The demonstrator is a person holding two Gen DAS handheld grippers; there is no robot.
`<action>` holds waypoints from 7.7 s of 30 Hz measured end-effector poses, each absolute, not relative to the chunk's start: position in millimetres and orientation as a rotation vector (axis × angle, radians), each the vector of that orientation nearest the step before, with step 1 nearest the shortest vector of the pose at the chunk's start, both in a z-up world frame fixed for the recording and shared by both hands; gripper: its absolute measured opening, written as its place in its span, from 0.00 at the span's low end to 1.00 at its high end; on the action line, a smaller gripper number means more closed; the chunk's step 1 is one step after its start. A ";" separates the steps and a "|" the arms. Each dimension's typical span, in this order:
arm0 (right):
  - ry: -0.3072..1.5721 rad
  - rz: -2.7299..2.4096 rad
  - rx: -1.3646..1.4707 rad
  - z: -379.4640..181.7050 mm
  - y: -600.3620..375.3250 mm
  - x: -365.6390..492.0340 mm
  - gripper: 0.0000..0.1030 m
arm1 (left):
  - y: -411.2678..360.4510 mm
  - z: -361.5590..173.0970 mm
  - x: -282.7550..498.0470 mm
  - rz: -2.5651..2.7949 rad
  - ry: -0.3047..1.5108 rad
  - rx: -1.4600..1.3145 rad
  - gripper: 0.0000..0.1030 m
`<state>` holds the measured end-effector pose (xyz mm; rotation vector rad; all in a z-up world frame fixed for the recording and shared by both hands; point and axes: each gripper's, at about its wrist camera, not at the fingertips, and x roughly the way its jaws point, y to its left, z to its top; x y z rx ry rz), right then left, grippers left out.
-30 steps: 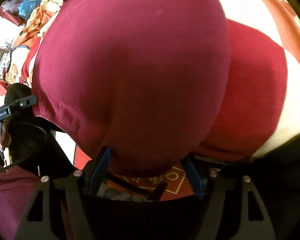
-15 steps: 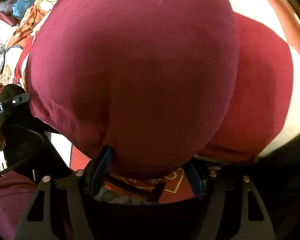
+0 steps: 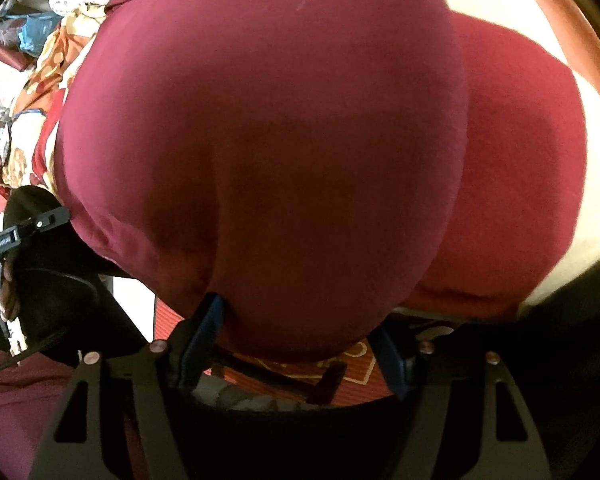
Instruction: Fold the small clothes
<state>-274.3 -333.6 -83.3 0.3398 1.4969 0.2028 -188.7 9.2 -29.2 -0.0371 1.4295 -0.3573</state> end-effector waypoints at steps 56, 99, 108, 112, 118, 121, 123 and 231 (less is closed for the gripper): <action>0.907 0.195 0.462 45.7 -418.7 -77.1 0.11 | -47.7 60.9 31.6 -0.379 0.984 -0.243 0.00; 0.989 0.136 0.247 27.2 -402.2 -21.4 0.47 | -84.1 21.9 93.4 -0.350 1.027 -0.182 0.37; 1.002 -0.089 0.425 -27.4 -470.8 27.5 0.25 | -77.2 -19.6 114.2 -0.276 1.108 -0.219 0.38; 0.968 -0.081 0.346 -9.0 -461.9 12.6 0.30 | -76.0 -4.5 109.0 -0.273 1.070 -0.207 0.38; 0.897 -0.073 0.310 16.8 -449.8 -12.7 0.47 | -65.7 2.9 120.3 -0.207 1.041 -0.235 0.38; 0.951 -0.121 0.286 -1.2 -453.2 -3.7 0.47 | -59.5 -15.4 128.3 -0.181 1.092 -0.248 0.38; 1.001 -0.151 0.288 -20.9 -460.1 3.8 0.47 | -54.9 -22.6 129.6 -0.180 1.098 -0.268 0.42; 0.974 -0.062 0.307 7.8 -431.2 -109.4 0.71 | -21.6 0.0 28.7 -0.283 1.083 -0.141 0.09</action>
